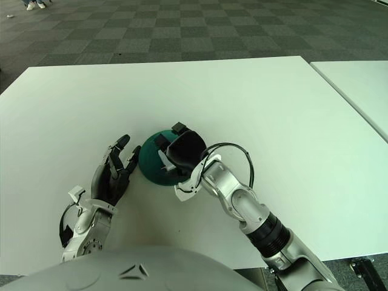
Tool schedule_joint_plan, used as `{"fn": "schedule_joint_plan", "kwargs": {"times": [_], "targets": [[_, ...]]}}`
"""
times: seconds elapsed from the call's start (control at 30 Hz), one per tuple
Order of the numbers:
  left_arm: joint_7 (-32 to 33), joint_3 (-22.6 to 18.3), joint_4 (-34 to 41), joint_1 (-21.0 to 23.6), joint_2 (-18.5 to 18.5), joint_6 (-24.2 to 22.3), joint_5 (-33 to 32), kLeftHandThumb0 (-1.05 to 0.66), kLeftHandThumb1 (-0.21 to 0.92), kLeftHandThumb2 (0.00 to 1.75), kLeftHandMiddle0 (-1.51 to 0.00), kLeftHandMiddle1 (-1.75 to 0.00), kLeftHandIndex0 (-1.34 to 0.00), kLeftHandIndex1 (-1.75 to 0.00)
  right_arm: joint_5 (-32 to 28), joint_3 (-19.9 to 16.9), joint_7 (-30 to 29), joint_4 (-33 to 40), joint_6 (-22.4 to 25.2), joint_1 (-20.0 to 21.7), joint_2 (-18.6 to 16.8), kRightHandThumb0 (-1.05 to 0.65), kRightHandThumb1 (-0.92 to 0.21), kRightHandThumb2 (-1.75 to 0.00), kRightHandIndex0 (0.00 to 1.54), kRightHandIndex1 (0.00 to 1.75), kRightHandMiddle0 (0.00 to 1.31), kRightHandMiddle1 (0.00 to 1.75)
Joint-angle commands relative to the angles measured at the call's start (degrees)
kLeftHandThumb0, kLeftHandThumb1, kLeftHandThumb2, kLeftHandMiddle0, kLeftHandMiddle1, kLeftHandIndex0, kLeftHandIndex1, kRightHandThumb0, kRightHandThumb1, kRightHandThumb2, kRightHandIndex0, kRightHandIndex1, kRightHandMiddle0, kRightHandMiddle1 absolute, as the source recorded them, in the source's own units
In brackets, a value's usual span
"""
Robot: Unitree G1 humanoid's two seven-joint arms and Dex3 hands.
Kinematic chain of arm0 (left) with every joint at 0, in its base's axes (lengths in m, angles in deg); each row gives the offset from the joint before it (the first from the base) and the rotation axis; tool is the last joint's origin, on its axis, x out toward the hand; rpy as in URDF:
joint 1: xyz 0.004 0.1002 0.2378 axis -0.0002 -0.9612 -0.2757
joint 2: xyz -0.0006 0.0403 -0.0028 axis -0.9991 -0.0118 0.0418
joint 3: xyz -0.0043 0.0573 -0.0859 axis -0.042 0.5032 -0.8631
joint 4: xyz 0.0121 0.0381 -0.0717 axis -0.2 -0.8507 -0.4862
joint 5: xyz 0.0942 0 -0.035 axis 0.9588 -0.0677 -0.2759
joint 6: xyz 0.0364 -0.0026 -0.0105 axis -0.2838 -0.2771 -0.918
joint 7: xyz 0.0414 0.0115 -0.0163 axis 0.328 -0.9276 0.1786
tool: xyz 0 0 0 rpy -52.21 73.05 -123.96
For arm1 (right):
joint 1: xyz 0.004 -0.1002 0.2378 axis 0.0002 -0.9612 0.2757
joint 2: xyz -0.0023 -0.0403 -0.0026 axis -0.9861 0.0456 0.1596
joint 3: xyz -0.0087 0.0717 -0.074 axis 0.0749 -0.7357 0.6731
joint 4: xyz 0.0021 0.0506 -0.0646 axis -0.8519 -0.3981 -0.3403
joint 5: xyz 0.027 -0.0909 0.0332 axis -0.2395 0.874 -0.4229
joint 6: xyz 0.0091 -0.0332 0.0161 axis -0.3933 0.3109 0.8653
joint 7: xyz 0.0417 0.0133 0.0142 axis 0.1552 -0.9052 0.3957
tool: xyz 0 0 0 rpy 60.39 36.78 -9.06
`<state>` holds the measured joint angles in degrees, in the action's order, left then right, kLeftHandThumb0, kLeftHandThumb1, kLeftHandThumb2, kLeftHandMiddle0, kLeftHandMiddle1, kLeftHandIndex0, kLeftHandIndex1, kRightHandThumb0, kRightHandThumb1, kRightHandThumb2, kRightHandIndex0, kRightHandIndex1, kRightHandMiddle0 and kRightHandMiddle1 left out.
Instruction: Put the charger into the plate.
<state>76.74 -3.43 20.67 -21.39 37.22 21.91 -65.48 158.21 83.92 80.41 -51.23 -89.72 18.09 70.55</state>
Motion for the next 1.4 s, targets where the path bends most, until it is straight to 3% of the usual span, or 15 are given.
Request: {"fn": "schedule_joint_plan", "kwargs": {"times": [0.0,0.33,0.53,0.67,0.87,0.97,1.03,1.13,1.23,1.37], "targets": [[1.5,1.7,-2.7,-1.3,3.6,-1.3,0.6,-0.78,0.92,0.90,-0.43,0.00,0.00,-0.80,0.0,-1.2,2.7,1.4,0.1,1.6,0.0,-1.02,-0.92,-1.09,0.13,0.05,0.00,0.13],[2.4,2.9,-3.6,-1.1,3.5,0.0,0.7,-0.78,0.92,0.90,-0.43,0.00,0.00,-0.80,0.4,-2.0,4.5,0.7,-2.0,4.0,1.2,-1.05,-0.92,-1.10,0.16,0.04,0.00,0.07],[2.9,3.4,-4.1,-0.9,3.4,0.5,0.7,-0.78,0.92,0.90,-0.43,0.00,0.00,-0.80,-0.5,-3.5,1.7,0.5,-2.8,5.4,1.0,-1.05,-0.92,-1.08,0.15,0.03,0.00,0.03],[3.1,3.7,-4.6,-0.7,3.5,0.9,0.7,-0.78,0.92,0.90,-0.43,0.00,0.00,-0.80,-2.3,-5.9,-2.4,1.9,-3.3,4.8,0.8,-1.05,-0.92,-1.06,0.11,0.01,0.00,0.01],[3.3,4.4,-5.8,-0.5,3.7,2.0,1.0,-0.78,0.92,0.90,-0.43,0.00,0.00,-0.80,-6.3,-9.7,-13.2,1.4,-6.1,2.7,1.0,-1.05,-0.92,-1.02,0.01,0.00,0.00,0.00],[3.5,4.5,-6.2,-0.3,3.7,2.2,1.0,-0.78,0.92,0.90,-0.43,0.00,0.00,-0.80,-10.2,-11.5,-16.0,-5.0,-6.4,5.7,-0.2,-1.05,-0.92,-0.90,0.00,0.00,0.00,0.00],[3.6,4.6,-6.3,-0.2,3.7,2.4,1.0,-0.78,0.92,0.90,-0.43,0.00,0.00,-0.80,-18.5,-15.0,-16.9,-7.8,-3.6,4.3,-4.6,-1.04,-0.92,-0.81,0.00,0.00,0.00,0.00],[3.6,4.7,-6.6,-0.2,3.5,2.7,0.9,-0.78,0.92,0.90,-0.43,0.00,0.00,-0.80,-36.0,-21.1,-15.5,-3.7,0.4,-3.3,-11.3,-1.01,-0.92,-0.78,0.00,0.00,0.00,0.00],[3.6,4.8,-6.9,-0.2,3.4,3.1,0.8,-0.78,0.92,0.90,-0.43,0.00,0.00,-0.80,-47.0,-24.4,-15.0,-0.7,1.8,-8.4,-15.3,-1.01,-0.92,-0.85,0.00,0.00,0.00,0.00],[3.4,4.7,-7.4,-0.1,3.2,3.4,0.6,-0.78,0.92,0.90,-0.43,0.00,0.00,-0.80,-61.1,-31.0,-18.3,-7.6,1.8,-6.6,-23.5,-1.02,-0.92,-0.98,0.01,0.00,0.03,0.02]]}}
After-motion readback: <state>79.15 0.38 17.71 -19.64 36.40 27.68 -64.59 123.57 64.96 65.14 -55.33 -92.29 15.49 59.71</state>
